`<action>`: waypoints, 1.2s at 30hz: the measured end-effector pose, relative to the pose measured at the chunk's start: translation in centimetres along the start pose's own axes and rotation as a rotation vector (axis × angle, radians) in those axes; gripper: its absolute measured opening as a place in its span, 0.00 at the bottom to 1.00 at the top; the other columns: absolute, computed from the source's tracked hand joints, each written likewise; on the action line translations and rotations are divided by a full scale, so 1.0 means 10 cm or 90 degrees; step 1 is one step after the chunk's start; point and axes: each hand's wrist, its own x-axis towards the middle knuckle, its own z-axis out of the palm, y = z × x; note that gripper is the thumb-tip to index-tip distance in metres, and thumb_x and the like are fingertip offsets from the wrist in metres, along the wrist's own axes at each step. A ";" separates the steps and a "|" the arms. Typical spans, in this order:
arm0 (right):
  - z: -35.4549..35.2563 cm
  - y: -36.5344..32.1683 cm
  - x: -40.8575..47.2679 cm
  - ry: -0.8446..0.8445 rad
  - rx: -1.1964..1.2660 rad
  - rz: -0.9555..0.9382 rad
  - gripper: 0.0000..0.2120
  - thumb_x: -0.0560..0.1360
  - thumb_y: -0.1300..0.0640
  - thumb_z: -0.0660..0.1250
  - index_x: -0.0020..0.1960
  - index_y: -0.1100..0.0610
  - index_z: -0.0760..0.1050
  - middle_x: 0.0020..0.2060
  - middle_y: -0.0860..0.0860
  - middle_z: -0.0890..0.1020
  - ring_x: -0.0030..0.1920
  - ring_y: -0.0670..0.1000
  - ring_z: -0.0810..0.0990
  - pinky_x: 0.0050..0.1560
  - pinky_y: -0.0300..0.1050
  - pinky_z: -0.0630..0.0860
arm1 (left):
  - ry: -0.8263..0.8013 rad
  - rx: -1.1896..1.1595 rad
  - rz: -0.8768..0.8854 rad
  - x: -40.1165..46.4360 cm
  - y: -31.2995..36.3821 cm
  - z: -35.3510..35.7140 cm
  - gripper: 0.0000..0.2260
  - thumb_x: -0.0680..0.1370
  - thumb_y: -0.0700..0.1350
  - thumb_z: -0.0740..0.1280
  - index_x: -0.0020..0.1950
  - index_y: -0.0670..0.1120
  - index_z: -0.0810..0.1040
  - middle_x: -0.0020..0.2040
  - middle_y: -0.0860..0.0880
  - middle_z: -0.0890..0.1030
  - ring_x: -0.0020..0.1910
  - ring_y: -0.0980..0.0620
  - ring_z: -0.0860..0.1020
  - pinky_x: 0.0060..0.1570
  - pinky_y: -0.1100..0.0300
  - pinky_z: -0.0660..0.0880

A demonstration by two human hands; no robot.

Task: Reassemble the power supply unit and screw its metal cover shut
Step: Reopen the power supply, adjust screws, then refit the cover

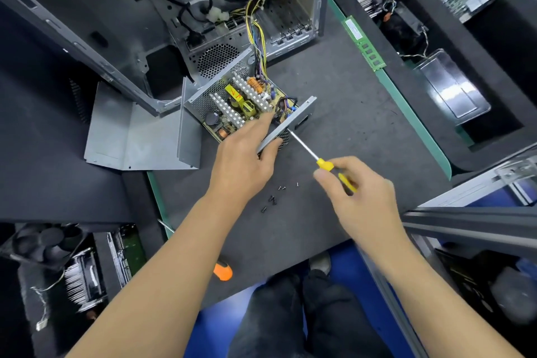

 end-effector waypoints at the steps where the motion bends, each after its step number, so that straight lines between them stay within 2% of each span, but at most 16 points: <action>1: 0.03 0.02 -0.02 0.097 -0.185 -0.115 0.07 0.78 0.48 0.69 0.47 0.52 0.80 0.28 0.48 0.72 0.28 0.51 0.68 0.29 0.44 0.69 | -0.002 0.002 -0.002 0.00 0.00 0.00 0.17 0.77 0.43 0.69 0.65 0.38 0.78 0.45 0.44 0.81 0.43 0.45 0.77 0.42 0.52 0.75; 2: 0.06 0.04 -0.01 0.154 -0.293 -0.183 0.09 0.79 0.50 0.68 0.47 0.54 0.80 0.27 0.48 0.71 0.28 0.53 0.68 0.27 0.47 0.70 | -0.004 0.004 -0.004 0.00 0.00 0.00 0.17 0.77 0.43 0.69 0.65 0.39 0.78 0.45 0.44 0.81 0.42 0.47 0.75 0.42 0.53 0.73; 3: 0.09 0.04 -0.02 0.156 -0.305 -0.189 0.11 0.80 0.49 0.66 0.46 0.55 0.80 0.26 0.48 0.70 0.27 0.53 0.68 0.27 0.47 0.70 | -0.007 0.000 -0.005 0.00 0.00 0.00 0.17 0.77 0.42 0.69 0.65 0.39 0.78 0.44 0.44 0.81 0.42 0.48 0.74 0.43 0.57 0.71; 4: 0.10 0.03 0.00 0.105 -0.212 -0.145 0.13 0.80 0.48 0.65 0.44 0.56 0.79 0.25 0.47 0.68 0.27 0.52 0.66 0.28 0.46 0.69 | -0.010 -0.005 -0.008 0.01 -0.01 -0.01 0.18 0.77 0.42 0.69 0.66 0.39 0.78 0.44 0.44 0.81 0.42 0.49 0.73 0.43 0.59 0.69; 7: 0.05 0.01 0.07 -0.110 0.201 0.140 0.17 0.79 0.44 0.64 0.43 0.56 0.81 0.24 0.45 0.63 0.26 0.47 0.61 0.27 0.37 0.61 | -0.020 -0.005 -0.004 0.01 -0.01 -0.02 0.18 0.77 0.41 0.70 0.66 0.39 0.77 0.45 0.44 0.81 0.43 0.49 0.73 0.43 0.59 0.68; 9: 0.00 0.03 0.10 -0.160 0.198 0.173 0.15 0.79 0.42 0.64 0.42 0.51 0.81 0.24 0.44 0.64 0.26 0.46 0.62 0.28 0.38 0.62 | -0.030 -0.013 0.006 0.00 -0.02 -0.03 0.18 0.78 0.41 0.70 0.67 0.39 0.77 0.47 0.45 0.81 0.44 0.48 0.74 0.44 0.56 0.71; 12: -0.01 0.10 0.01 -0.120 0.064 0.105 0.18 0.71 0.35 0.67 0.38 0.50 0.75 0.26 0.44 0.65 0.29 0.45 0.63 0.30 0.34 0.64 | -0.069 -0.002 0.009 -0.04 -0.07 -0.10 0.19 0.79 0.43 0.68 0.70 0.42 0.75 0.51 0.46 0.81 0.47 0.45 0.77 0.46 0.49 0.76; 14: 0.05 0.14 -0.14 -0.010 0.008 0.050 0.21 0.69 0.38 0.73 0.36 0.52 0.68 0.27 0.44 0.68 0.29 0.46 0.65 0.31 0.34 0.65 | -0.097 0.004 0.015 -0.07 -0.11 -0.13 0.19 0.80 0.44 0.68 0.71 0.43 0.73 0.53 0.47 0.80 0.50 0.42 0.77 0.49 0.45 0.77; 16: 0.19 0.16 -0.25 0.013 -0.072 -0.050 0.21 0.71 0.45 0.75 0.36 0.49 0.63 0.31 0.44 0.72 0.32 0.46 0.70 0.35 0.36 0.68 | -0.111 -0.012 0.009 -0.07 -0.13 -0.16 0.21 0.80 0.45 0.69 0.72 0.44 0.73 0.56 0.48 0.80 0.53 0.43 0.77 0.55 0.46 0.76; 18: 0.39 0.16 -0.28 -0.040 -0.144 -0.152 0.18 0.72 0.50 0.76 0.39 0.50 0.66 0.35 0.44 0.71 0.37 0.46 0.70 0.39 0.39 0.69 | -0.090 -0.058 -0.019 -0.09 -0.16 -0.20 0.25 0.76 0.47 0.73 0.73 0.45 0.73 0.59 0.49 0.80 0.58 0.49 0.77 0.61 0.56 0.73; 20: 0.57 0.15 -0.25 -0.068 -0.178 -0.207 0.13 0.71 0.54 0.78 0.44 0.57 0.73 0.40 0.48 0.75 0.42 0.52 0.73 0.43 0.46 0.73 | -0.056 -0.112 -0.049 -0.16 -0.22 -0.28 0.30 0.72 0.49 0.77 0.72 0.45 0.74 0.61 0.52 0.80 0.59 0.56 0.76 0.62 0.66 0.71; 25: 0.77 0.20 -0.23 0.008 -0.194 -0.268 0.07 0.70 0.66 0.77 0.41 0.64 0.78 0.37 0.55 0.79 0.39 0.58 0.76 0.35 0.56 0.77 | -0.013 -0.165 -0.119 -0.44 -0.39 -0.39 0.30 0.71 0.43 0.79 0.72 0.47 0.74 0.58 0.59 0.80 0.59 0.60 0.79 0.64 0.60 0.74; 27: 0.78 0.22 -0.21 0.026 -0.186 -0.277 0.07 0.70 0.67 0.76 0.41 0.64 0.78 0.36 0.55 0.78 0.37 0.58 0.76 0.34 0.56 0.76 | 0.004 -0.197 -0.151 -0.50 -0.40 -0.37 0.28 0.71 0.42 0.78 0.70 0.50 0.76 0.56 0.63 0.79 0.56 0.64 0.80 0.63 0.63 0.75; 29: 0.77 0.20 -0.22 0.029 -0.139 -0.231 0.06 0.72 0.64 0.75 0.42 0.60 0.78 0.37 0.52 0.78 0.38 0.54 0.76 0.37 0.49 0.76 | 0.031 -0.203 -0.158 -0.54 -0.39 -0.34 0.25 0.72 0.41 0.78 0.67 0.50 0.78 0.53 0.64 0.80 0.53 0.64 0.81 0.61 0.64 0.75; 32: 0.80 0.03 -0.23 0.041 0.085 -0.041 0.08 0.75 0.55 0.73 0.40 0.46 0.77 0.37 0.45 0.81 0.36 0.46 0.76 0.38 0.33 0.72 | 0.071 -0.187 -0.141 -0.58 -0.37 -0.30 0.22 0.73 0.41 0.77 0.66 0.46 0.80 0.51 0.58 0.82 0.49 0.59 0.83 0.58 0.67 0.75; 36: 0.95 -0.28 -0.13 0.062 0.314 0.071 0.06 0.72 0.53 0.73 0.41 0.43 0.79 0.40 0.43 0.84 0.39 0.43 0.78 0.41 0.31 0.74 | 0.133 -0.166 -0.103 -0.62 -0.32 -0.26 0.21 0.74 0.39 0.76 0.66 0.44 0.80 0.55 0.54 0.82 0.52 0.58 0.82 0.58 0.67 0.76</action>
